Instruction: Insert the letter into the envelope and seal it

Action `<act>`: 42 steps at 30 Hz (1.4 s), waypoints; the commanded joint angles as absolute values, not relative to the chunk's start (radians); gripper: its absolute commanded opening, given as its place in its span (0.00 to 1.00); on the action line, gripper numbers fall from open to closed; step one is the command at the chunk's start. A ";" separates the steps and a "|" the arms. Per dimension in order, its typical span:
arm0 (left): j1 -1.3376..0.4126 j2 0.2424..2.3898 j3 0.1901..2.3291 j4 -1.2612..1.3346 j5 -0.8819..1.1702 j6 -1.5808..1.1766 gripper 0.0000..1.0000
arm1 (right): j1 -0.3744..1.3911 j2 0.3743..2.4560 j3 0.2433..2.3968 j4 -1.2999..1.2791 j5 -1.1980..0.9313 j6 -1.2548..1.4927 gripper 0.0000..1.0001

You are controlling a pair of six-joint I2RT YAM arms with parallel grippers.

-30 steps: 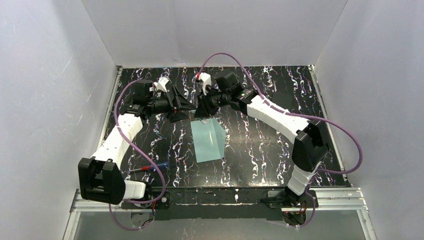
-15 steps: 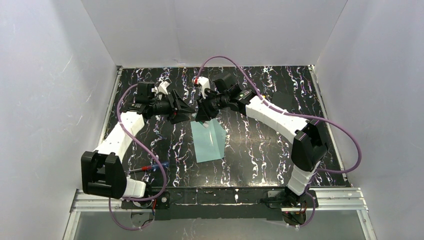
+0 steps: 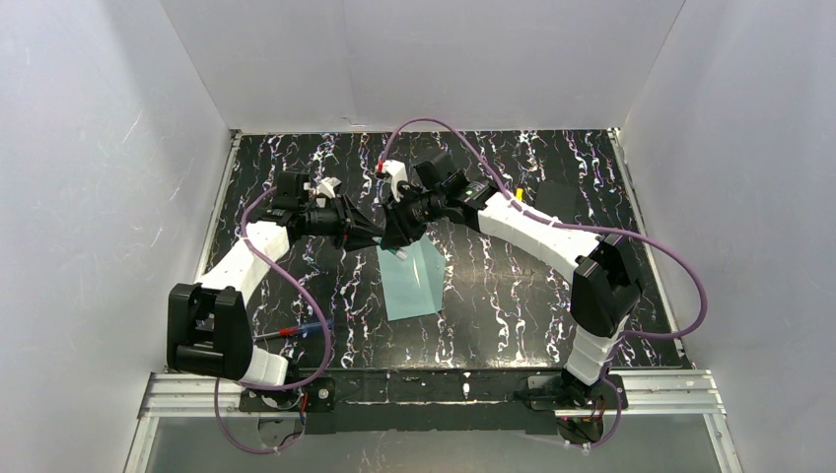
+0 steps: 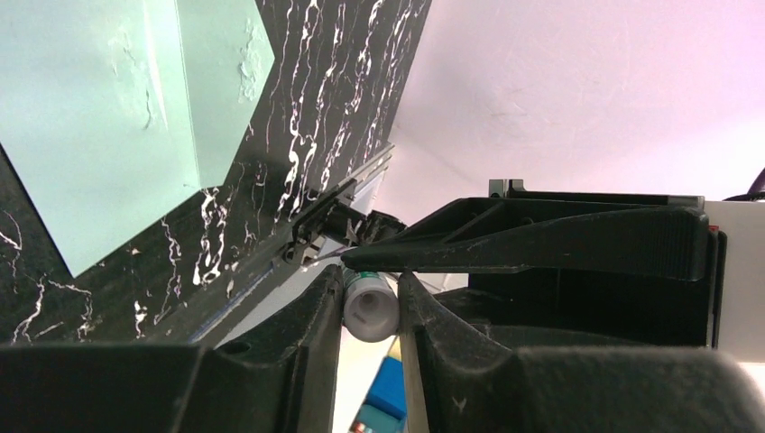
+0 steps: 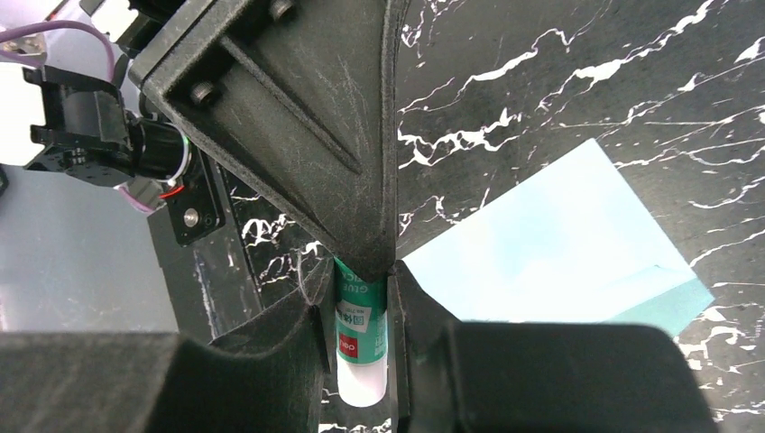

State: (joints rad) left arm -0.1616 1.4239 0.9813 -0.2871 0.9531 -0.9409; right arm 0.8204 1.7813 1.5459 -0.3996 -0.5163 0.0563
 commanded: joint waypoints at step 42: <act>-0.097 1.287 1.045 0.159 0.991 -1.462 0.00 | 0.718 1.454 0.945 0.722 -0.264 1.523 0.59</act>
